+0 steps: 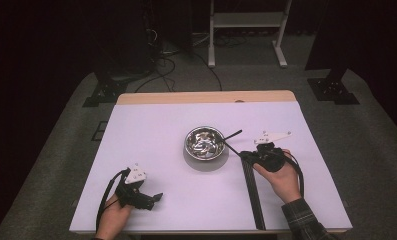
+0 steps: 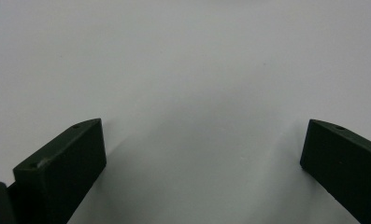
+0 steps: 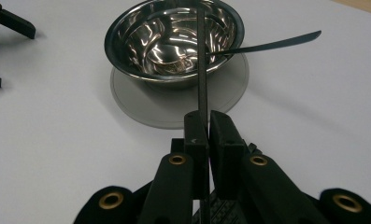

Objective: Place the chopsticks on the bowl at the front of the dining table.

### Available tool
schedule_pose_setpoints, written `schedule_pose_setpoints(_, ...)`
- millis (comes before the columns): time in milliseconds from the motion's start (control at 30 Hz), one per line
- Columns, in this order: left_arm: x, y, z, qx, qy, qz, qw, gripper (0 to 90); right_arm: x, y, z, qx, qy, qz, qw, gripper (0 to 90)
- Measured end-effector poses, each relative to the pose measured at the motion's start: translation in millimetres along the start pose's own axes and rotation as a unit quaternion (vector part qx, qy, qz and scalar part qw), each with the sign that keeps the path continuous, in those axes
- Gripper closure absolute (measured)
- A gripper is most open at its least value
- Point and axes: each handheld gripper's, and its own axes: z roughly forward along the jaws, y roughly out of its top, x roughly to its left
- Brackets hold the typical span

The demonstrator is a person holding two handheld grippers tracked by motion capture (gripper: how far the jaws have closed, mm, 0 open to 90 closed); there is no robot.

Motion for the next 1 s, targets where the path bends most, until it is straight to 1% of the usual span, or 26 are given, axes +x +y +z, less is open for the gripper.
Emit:
schedule_pose_setpoints(267,-0.1,0.0,0.1,-0.001,0.0,-0.001,1.0,0.0,4.5,6.2,5.2,-0.001,0.003,-0.001,1.0,85.9)
schedule_pose_setpoints(300,-0.1,0.0,0.1,-0.001,0.0,-0.001,1.0,0.0,6.3,8.6,7.8,-0.001,0.003,0.0,1.0,85.9)
schedule_pose_setpoints(433,-0.1,0.0,0.1,-0.001,0.0,-0.001,1.0,0.0,9.6,12.8,12.3,0.002,0.005,-0.007,1.0,85.8)
schedule_pose_setpoints(600,-0.1,0.0,0.1,-0.001,0.0,-0.001,1.0,0.0,11.8,17.3,15.5,0.002,0.006,-0.011,0.9999,85.8)
schedule_pose_setpoints(633,-0.1,0.0,0.0,0.0,0.0,-0.001,1.0,0.0,12.5,18.3,16.2,0.002,0.006,-0.008,0.9999,85.8)
schedule_pose_setpoints(1000,-0.1,0.0,0.1,-0.001,0.001,0.0,1.0,0.0,17.4,36.9,28.6,-0.002,0.018,-0.013,0.9998,85.8)
